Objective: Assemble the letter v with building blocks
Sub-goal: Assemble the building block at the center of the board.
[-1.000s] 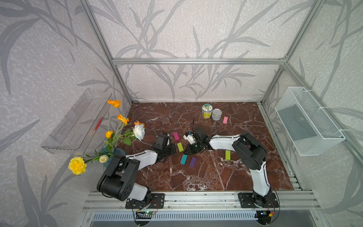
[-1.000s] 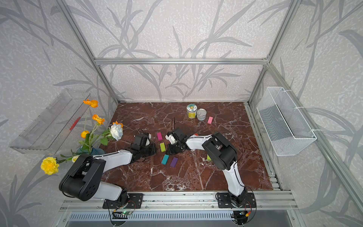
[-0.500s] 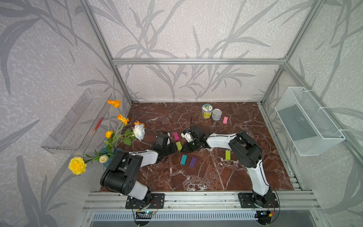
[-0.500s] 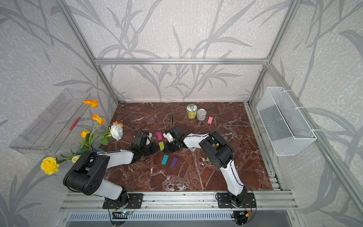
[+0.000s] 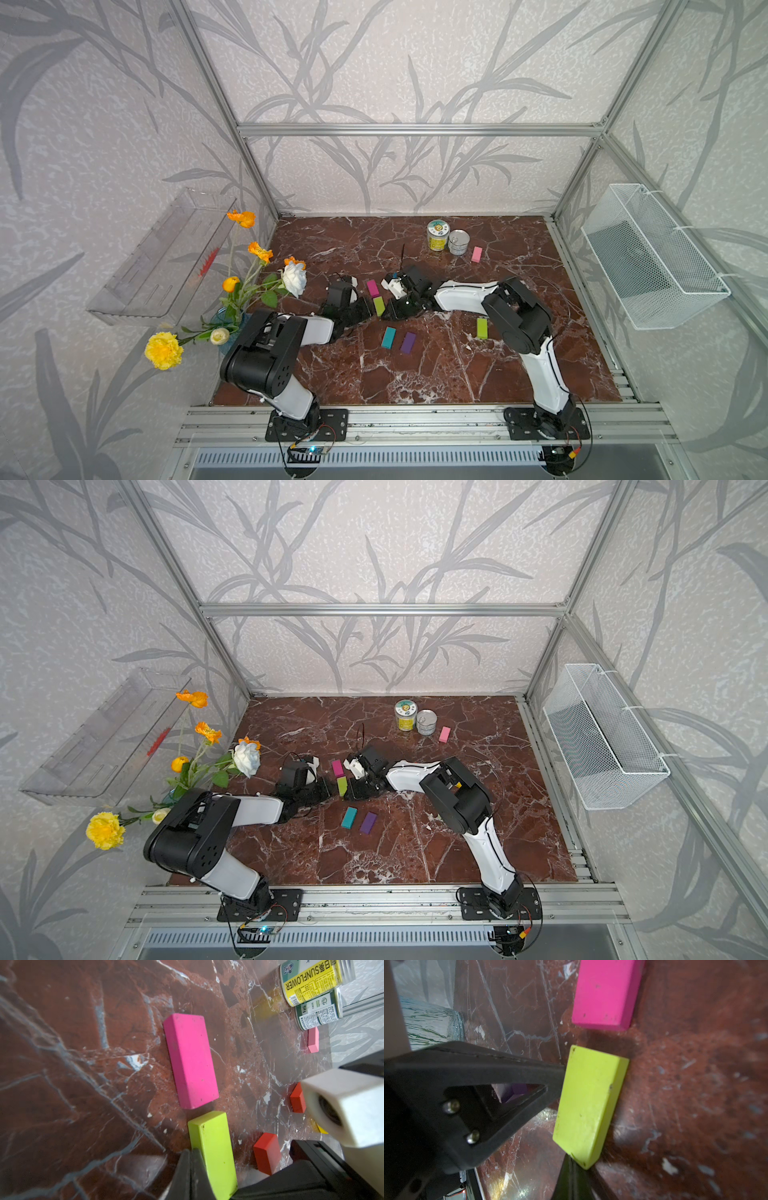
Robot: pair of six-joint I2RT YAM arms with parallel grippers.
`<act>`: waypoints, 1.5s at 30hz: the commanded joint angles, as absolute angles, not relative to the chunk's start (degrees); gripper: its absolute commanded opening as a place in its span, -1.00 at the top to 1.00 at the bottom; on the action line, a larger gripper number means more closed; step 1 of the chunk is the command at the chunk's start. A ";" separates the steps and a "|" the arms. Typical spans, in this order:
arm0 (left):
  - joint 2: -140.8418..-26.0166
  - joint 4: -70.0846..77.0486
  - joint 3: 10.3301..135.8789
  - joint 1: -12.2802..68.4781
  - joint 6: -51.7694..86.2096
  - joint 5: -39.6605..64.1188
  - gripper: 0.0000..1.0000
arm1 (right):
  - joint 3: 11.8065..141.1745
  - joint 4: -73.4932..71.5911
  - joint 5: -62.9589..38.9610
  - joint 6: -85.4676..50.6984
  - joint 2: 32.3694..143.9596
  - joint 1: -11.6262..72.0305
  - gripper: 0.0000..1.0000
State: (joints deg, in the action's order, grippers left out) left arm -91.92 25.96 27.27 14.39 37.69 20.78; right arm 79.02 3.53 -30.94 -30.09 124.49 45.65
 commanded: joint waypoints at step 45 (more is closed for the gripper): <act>-93.67 17.06 27.71 11.96 36.92 18.28 1.00 | 88.66 13.24 -28.48 -25.90 131.36 42.72 0.99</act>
State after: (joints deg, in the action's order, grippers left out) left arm -91.92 24.67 27.99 12.53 38.39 20.86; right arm 87.66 8.97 -31.44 -27.18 129.08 43.20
